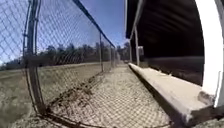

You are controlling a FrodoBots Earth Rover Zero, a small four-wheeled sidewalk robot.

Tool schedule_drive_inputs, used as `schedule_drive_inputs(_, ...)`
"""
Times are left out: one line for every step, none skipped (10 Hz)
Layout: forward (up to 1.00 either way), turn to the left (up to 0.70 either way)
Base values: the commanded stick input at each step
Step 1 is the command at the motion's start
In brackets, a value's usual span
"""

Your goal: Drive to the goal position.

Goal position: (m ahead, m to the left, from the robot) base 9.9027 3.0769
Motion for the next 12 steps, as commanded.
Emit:
schedule_drive_inputs(0.7, -0.05)
schedule_drive_inputs(0.7, -0.14)
schedule_drive_inputs(0.7, -0.11)
schedule_drive_inputs(0.7, -0.06)
schedule_drive_inputs(0.7, -0.02)
schedule_drive_inputs(0.7, 0.03)
schedule_drive_inputs(0.7, -0.26)
schedule_drive_inputs(0.7, -0.17)
schedule_drive_inputs(0.7, 0.0)
schedule_drive_inputs(0.7, 0.02)
schedule_drive_inputs(0.7, 0.03)
schedule_drive_inputs(0.7, 0.03)
